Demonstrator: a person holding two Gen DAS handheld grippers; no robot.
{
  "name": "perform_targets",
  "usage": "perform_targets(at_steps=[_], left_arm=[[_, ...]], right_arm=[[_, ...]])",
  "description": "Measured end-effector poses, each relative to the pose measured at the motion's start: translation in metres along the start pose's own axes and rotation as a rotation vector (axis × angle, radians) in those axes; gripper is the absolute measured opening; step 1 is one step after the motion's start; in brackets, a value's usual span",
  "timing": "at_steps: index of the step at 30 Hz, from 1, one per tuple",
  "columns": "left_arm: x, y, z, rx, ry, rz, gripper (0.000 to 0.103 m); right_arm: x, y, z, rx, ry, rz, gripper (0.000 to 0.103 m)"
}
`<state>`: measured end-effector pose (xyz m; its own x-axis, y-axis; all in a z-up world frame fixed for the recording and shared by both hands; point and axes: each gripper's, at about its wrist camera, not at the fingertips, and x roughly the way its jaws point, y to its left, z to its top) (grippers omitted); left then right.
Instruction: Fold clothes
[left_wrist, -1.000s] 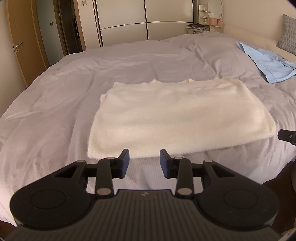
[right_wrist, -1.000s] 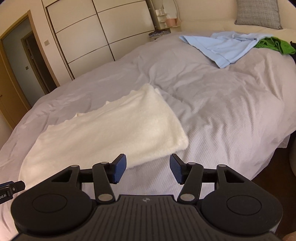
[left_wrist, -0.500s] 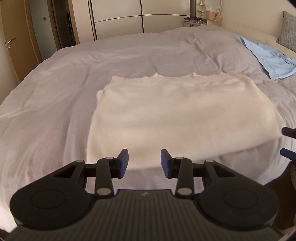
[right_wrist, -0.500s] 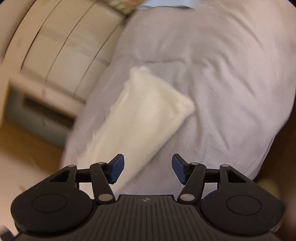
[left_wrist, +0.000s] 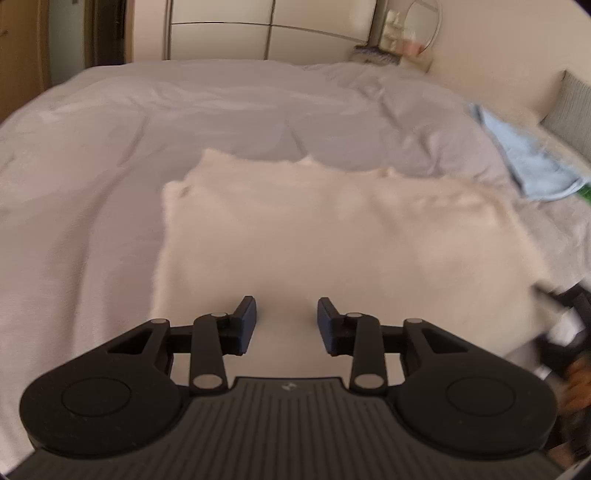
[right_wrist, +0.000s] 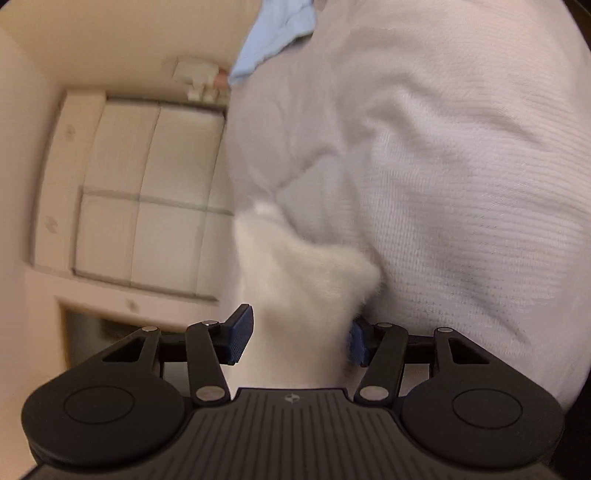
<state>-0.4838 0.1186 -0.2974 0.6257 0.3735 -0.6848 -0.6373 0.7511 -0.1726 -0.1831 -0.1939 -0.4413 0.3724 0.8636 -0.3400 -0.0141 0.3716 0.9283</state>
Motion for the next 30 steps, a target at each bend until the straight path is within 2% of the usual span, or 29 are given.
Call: perform_targets(at_steps=[1, 3, 5, 7, 9, 14, 16, 18, 22, 23, 27, 30], left_arm=[[0.003, -0.003, 0.003, 0.008, 0.002, -0.033, 0.030], [0.011, -0.013, 0.006, 0.043, 0.011, -0.069, 0.030], [0.023, -0.025, 0.003, 0.103, 0.032, -0.059, 0.030], [0.029, -0.029, 0.001, 0.126, 0.043, -0.048, 0.031], [0.033, -0.030, -0.001, 0.134, 0.048, -0.044, 0.031], [0.017, -0.008, 0.008, 0.041, 0.049, -0.078, 0.029], [0.006, 0.008, 0.011, -0.014, 0.038, -0.084, 0.029], [-0.006, 0.028, 0.012, -0.079, 0.028, -0.096, 0.029], [-0.029, 0.072, 0.009, -0.214, 0.014, -0.128, 0.028], [-0.034, 0.081, 0.007, -0.242, 0.010, -0.139, 0.028], [-0.046, 0.108, 0.001, -0.340, 0.004, -0.187, 0.028], [-0.047, 0.112, -0.004, -0.385, 0.009, -0.228, 0.028]], right_arm=[[0.004, 0.001, -0.001, -0.015, 0.003, -0.013, 0.049], [0.005, 0.001, -0.003, -0.011, -0.004, -0.020, 0.050], [0.007, 0.007, -0.004, -0.040, 0.000, -0.052, 0.039], [0.010, 0.020, -0.003, -0.106, 0.015, -0.110, 0.024], [0.013, 0.036, -0.003, -0.173, 0.032, -0.173, 0.019], [0.025, 0.093, -0.012, -0.343, 0.066, -0.401, 0.013], [0.029, 0.131, -0.028, -0.536, 0.022, -0.446, 0.011], [0.033, 0.178, -0.054, -0.791, -0.042, -0.420, 0.011], [0.045, 0.243, -0.142, -1.267, -0.079, -0.269, 0.010], [0.046, 0.249, -0.165, -1.361, -0.069, -0.232, 0.010], [0.059, 0.245, -0.254, -1.629, 0.069, -0.084, 0.010], [0.074, 0.214, -0.302, -1.745, 0.257, -0.063, 0.012]])
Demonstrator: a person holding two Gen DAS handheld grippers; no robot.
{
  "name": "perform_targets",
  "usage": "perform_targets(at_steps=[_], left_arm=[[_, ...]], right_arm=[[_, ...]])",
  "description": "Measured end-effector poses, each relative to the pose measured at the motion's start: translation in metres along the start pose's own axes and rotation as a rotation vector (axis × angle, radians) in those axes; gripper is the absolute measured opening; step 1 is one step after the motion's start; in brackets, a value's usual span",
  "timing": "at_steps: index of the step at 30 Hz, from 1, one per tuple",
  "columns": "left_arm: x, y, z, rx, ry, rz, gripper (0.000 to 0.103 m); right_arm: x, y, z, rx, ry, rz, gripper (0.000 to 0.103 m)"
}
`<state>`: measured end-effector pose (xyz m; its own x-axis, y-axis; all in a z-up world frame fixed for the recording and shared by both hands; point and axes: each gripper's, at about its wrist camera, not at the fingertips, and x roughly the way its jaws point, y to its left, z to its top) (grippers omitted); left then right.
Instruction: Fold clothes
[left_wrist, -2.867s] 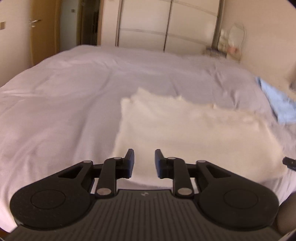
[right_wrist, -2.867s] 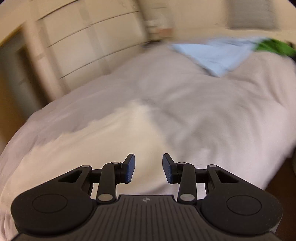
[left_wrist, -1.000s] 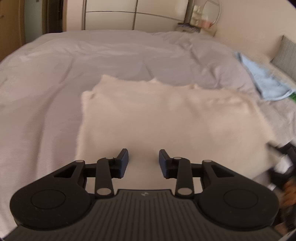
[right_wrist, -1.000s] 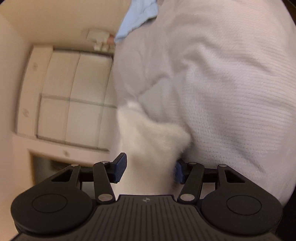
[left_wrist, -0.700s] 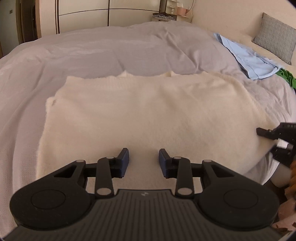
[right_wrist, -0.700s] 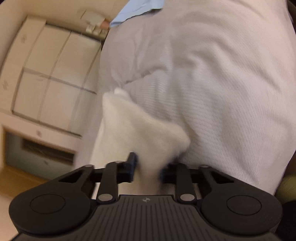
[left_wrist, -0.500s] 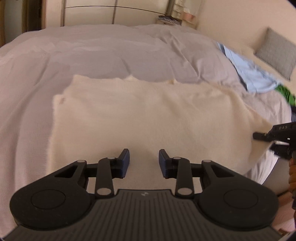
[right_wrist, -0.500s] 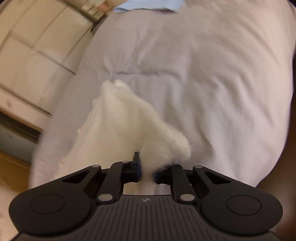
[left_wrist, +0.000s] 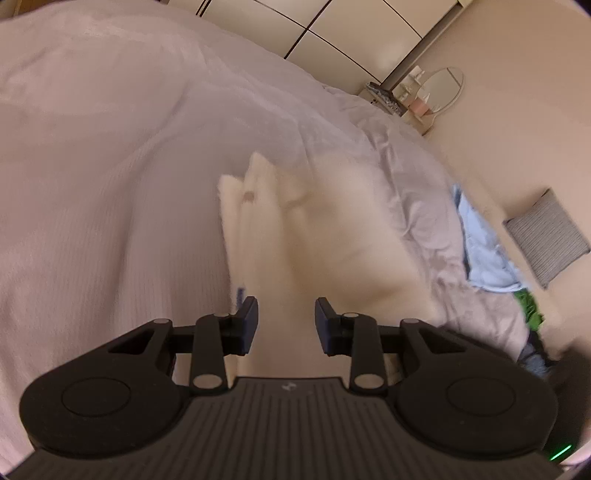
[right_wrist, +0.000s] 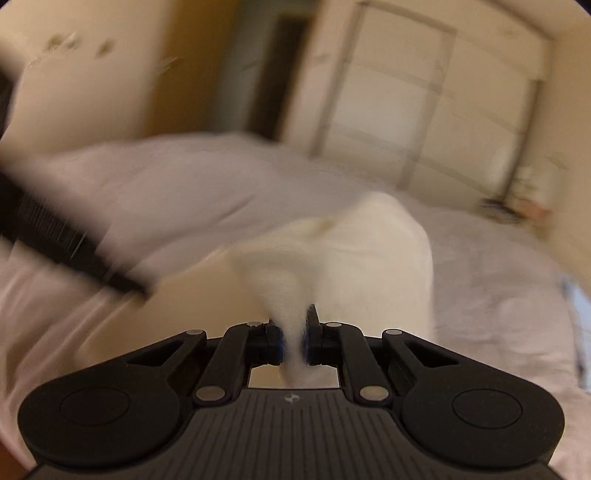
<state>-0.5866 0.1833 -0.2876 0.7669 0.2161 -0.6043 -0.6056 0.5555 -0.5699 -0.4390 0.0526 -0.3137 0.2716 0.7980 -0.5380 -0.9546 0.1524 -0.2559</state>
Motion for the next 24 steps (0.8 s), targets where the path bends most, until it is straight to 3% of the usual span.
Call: perform_targets(at_steps=[2, 4, 6, 10, 12, 15, 18, 20, 24], left_arm=[[0.002, 0.003, -0.003, -0.025, 0.007, -0.018, 0.028], [0.005, 0.007, -0.006, -0.051, 0.016, -0.031, 0.028], [0.009, 0.010, -0.008, -0.080, 0.027, -0.051, 0.028], [0.016, 0.012, -0.006, -0.115, 0.040, -0.097, 0.030], [0.022, 0.014, -0.003, -0.134, 0.043, -0.114, 0.035], [0.044, 0.026, 0.004, -0.220, 0.079, -0.159, 0.041], [0.070, 0.036, 0.016, -0.309, 0.120, -0.226, 0.044], [0.084, 0.034, 0.027, -0.311, 0.125, -0.260, 0.055], [0.112, 0.032, 0.051, -0.319, 0.136, -0.301, 0.060]], right_arm=[[0.009, 0.021, -0.013, -0.057, 0.033, 0.050, 0.023], [0.012, 0.032, -0.024, -0.087, 0.043, 0.083, 0.051], [0.001, 0.018, -0.024, -0.013, 0.028, 0.175, 0.060], [-0.017, -0.041, -0.025, 0.336, 0.015, 0.340, 0.057], [-0.027, -0.075, -0.031, 0.549, 0.000, 0.362, 0.055], [-0.028, -0.127, -0.049, 0.844, -0.027, 0.286, 0.057], [-0.016, -0.160, -0.069, 1.033, 0.026, 0.222, 0.057], [-0.002, -0.172, -0.082, 1.146, 0.051, 0.227, 0.057], [0.020, -0.183, -0.100, 1.302, 0.055, 0.285, 0.060]])
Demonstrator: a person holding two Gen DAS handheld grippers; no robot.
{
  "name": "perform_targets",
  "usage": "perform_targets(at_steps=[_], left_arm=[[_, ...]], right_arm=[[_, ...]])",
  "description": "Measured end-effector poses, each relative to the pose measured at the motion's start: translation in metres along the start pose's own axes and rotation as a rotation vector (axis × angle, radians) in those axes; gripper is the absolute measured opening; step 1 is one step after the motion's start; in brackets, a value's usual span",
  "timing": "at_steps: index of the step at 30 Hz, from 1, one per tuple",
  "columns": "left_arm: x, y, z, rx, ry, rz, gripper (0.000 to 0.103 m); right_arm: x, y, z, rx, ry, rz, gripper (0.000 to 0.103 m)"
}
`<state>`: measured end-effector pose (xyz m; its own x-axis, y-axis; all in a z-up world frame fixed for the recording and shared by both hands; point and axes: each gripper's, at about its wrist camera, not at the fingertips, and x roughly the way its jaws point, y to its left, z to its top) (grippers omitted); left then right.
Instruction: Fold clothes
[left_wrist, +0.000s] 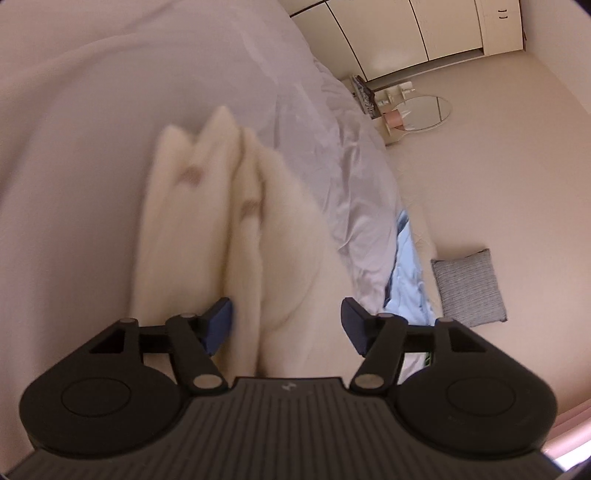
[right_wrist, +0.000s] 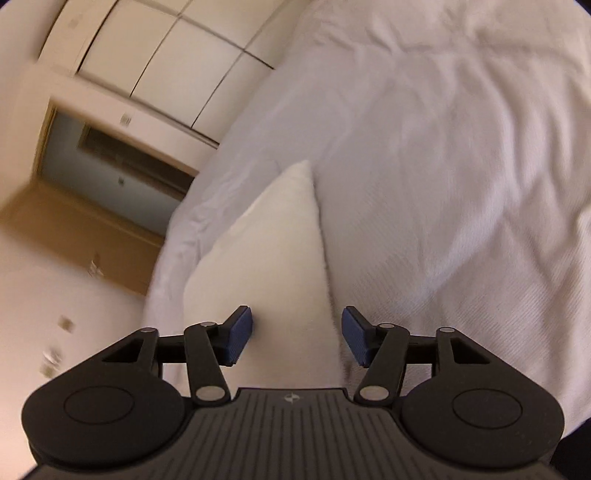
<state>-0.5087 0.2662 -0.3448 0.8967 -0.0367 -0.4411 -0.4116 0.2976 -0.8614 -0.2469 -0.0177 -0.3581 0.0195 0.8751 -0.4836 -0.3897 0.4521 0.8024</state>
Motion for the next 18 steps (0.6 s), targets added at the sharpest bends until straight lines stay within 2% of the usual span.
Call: perform_targets(at_steps=[2, 6, 8, 10, 11, 12, 16, 18], left_arm=[[0.016, -0.002, 0.012, 0.003, 0.015, 0.005, 0.060], [0.045, -0.013, 0.019, 0.092, 0.062, 0.065, 0.057], [0.050, -0.020, 0.017, 0.155, 0.059, 0.114, 0.030], [0.043, -0.025, 0.013, 0.197, 0.035, 0.126, 0.017], [0.035, -0.029, 0.011, 0.217, 0.012, 0.120, 0.016], [0.025, -0.035, 0.008, 0.250, -0.020, 0.119, 0.016], [-0.028, -0.061, -0.008, 0.411, -0.167, 0.113, 0.015], [-0.047, -0.051, -0.010, 0.389, -0.192, 0.118, 0.015]], right_arm=[[0.007, -0.007, 0.005, 0.044, 0.002, 0.022, 0.060], [0.018, -0.021, 0.016, 0.119, 0.002, 0.054, 0.060], [0.020, -0.025, 0.018, 0.155, 0.000, 0.063, 0.060], [0.020, -0.031, 0.016, 0.176, 0.000, 0.060, 0.060], [0.022, -0.030, 0.016, 0.171, -0.003, 0.062, 0.059], [0.022, -0.026, 0.016, 0.145, -0.005, 0.070, 0.049], [0.022, 0.030, 0.008, -0.161, -0.024, 0.060, 0.042], [0.027, 0.058, 0.000, -0.287, -0.013, 0.085, 0.040]])
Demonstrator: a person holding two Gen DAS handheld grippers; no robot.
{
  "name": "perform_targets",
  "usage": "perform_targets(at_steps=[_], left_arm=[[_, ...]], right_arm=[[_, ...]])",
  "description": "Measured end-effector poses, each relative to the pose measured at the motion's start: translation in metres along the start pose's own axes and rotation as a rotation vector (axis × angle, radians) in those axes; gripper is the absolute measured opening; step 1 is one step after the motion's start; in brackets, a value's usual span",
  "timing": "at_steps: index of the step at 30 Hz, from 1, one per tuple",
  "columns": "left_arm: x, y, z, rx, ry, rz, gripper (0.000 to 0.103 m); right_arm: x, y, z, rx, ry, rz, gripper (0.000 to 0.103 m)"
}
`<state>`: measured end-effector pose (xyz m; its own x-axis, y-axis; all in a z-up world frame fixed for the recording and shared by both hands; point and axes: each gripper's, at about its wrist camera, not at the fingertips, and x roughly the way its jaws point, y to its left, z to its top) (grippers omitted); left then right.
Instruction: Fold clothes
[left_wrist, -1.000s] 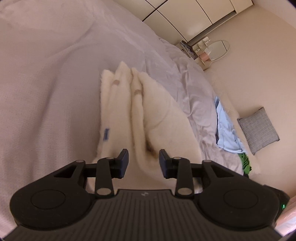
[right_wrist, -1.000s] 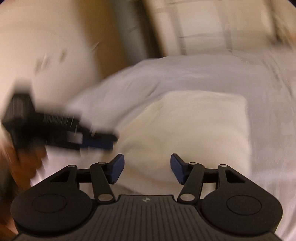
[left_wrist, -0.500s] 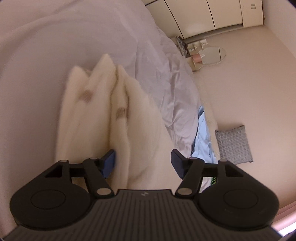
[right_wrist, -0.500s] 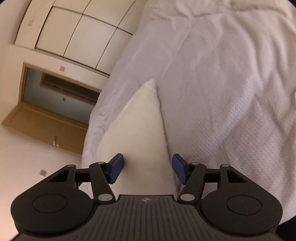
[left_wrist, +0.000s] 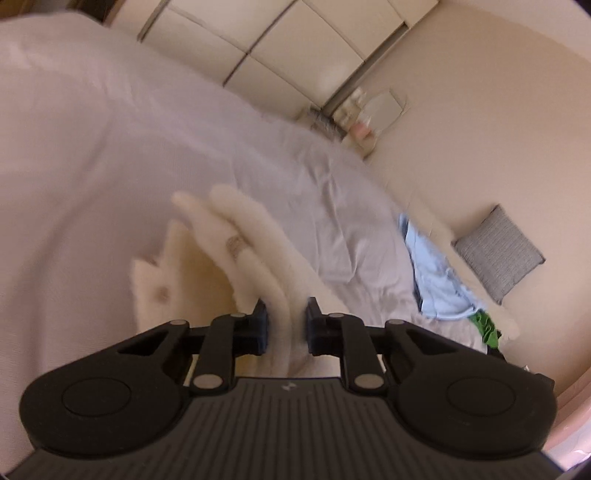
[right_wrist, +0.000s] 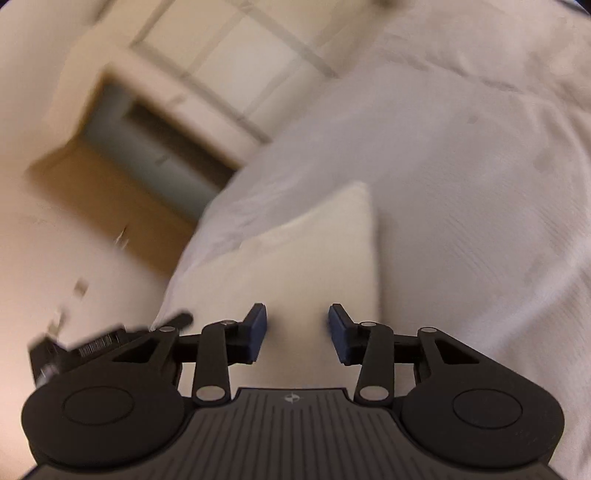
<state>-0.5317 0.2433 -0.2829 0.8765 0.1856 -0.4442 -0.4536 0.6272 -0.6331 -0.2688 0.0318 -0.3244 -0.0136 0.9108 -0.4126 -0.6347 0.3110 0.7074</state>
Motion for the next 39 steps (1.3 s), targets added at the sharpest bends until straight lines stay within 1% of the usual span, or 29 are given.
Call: perform_targets(at_steps=[2, 4, 5, 7, 8, 9, 11, 13, 15, 16, 17, 18, 20, 21, 22, 24, 25, 27, 29, 31, 33, 35, 36, 38, 39], left_arm=[[-0.008, 0.017, -0.007, -0.050, 0.009, 0.019, 0.016], [0.006, 0.043, -0.025, -0.134, 0.090, 0.038, 0.016], [0.012, 0.052, -0.034, -0.171, 0.103, 0.029, 0.016], [0.013, 0.063, -0.040, -0.239, 0.072, -0.027, 0.016], [0.013, 0.063, -0.039, -0.250, 0.064, -0.042, 0.016], [0.014, 0.059, -0.036, -0.231, 0.058, -0.050, 0.016], [0.017, 0.048, -0.032, -0.172, 0.060, -0.058, 0.016], [0.022, 0.044, -0.032, -0.129, 0.075, -0.043, 0.017], [0.028, 0.054, -0.036, -0.149, 0.094, -0.015, 0.019], [0.028, 0.059, -0.038, -0.170, 0.099, -0.013, 0.020], [0.024, 0.062, -0.039, -0.191, 0.094, -0.017, 0.020], [0.018, 0.062, -0.039, -0.191, 0.085, -0.006, 0.020], [0.003, 0.054, -0.038, -0.164, 0.062, 0.027, 0.019], [-0.006, 0.049, -0.037, -0.149, 0.052, 0.043, 0.017], [-0.015, 0.042, -0.037, -0.138, 0.046, 0.056, 0.018], [-0.032, 0.029, -0.039, -0.111, 0.040, 0.077, 0.017], [-0.042, 0.022, -0.043, -0.104, 0.038, 0.070, 0.019], [-0.061, 0.011, -0.052, -0.096, 0.037, 0.057, 0.026], [-0.076, 0.004, -0.065, -0.106, 0.041, 0.055, 0.038], [-0.087, 0.003, -0.080, -0.115, 0.045, 0.057, 0.043], [-0.087, 0.002, -0.089, -0.118, 0.041, 0.076, 0.047], [-0.081, 0.002, -0.092, -0.122, 0.043, 0.117, 0.046], [-0.079, 0.001, -0.093, -0.110, 0.047, 0.127, 0.044], [-0.073, 0.001, -0.095, -0.088, 0.055, 0.147, 0.033], [-0.071, 0.000, -0.096, -0.077, 0.058, 0.157, 0.029]], right_arm=[[0.010, 0.018, -0.005, -0.080, 0.039, -0.017, 0.036], [0.019, 0.030, -0.011, -0.158, 0.064, -0.070, 0.034], [0.020, 0.034, -0.014, -0.194, 0.070, -0.102, 0.034], [0.012, 0.039, -0.022, -0.246, 0.071, -0.152, 0.034], [0.007, 0.041, -0.026, -0.266, 0.072, -0.172, 0.034], [0.000, 0.041, -0.028, -0.265, 0.075, -0.172, 0.034], [0.001, 0.042, -0.024, -0.258, 0.076, -0.176, 0.035], [0.001, 0.041, -0.022, -0.252, 0.070, -0.188, 0.037], [-0.007, 0.039, -0.026, -0.249, 0.070, -0.198, 0.038], [-0.010, 0.038, -0.031, -0.258, 0.076, -0.193, 0.038], [-0.013, 0.036, -0.035, -0.268, 0.082, -0.190, 0.038], [-0.014, 0.034, -0.038, -0.282, 0.085, -0.196, 0.038], [-0.026, 0.032, -0.045, -0.317, 0.095, -0.197, 0.038], [-0.028, 0.032, -0.045, -0.316, 0.095, -0.188, 0.041], [-0.031, 0.031, -0.046, -0.309, 0.095, -0.178, 0.041], [-0.041, 0.024, -0.043, -0.242, 0.081, -0.140, 0.041], [-0.046, 0.019, -0.042, -0.198, 0.074, -0.119, 0.041], [-0.056, 0.012, -0.041, -0.148, 0.065, -0.099, 0.041], [-0.070, 0.011, -0.046, -0.155, 0.062, -0.095, 0.041], [-0.083, 0.010, -0.052, -0.166, 0.060, -0.089, 0.041], [-0.090, 0.011, -0.063, -0.207, 0.077, -0.075, 0.041], [-0.091, 0.018, -0.074, -0.288, 0.094, -0.084, 0.046], [-0.091, 0.022, -0.080, -0.332, 0.101, -0.090, 0.050], [-0.087, 0.032, -0.091, -0.449, 0.109, -0.121, 0.051], [-0.082, 0.036, -0.097, -0.516, 0.103, -0.166, 0.050]])
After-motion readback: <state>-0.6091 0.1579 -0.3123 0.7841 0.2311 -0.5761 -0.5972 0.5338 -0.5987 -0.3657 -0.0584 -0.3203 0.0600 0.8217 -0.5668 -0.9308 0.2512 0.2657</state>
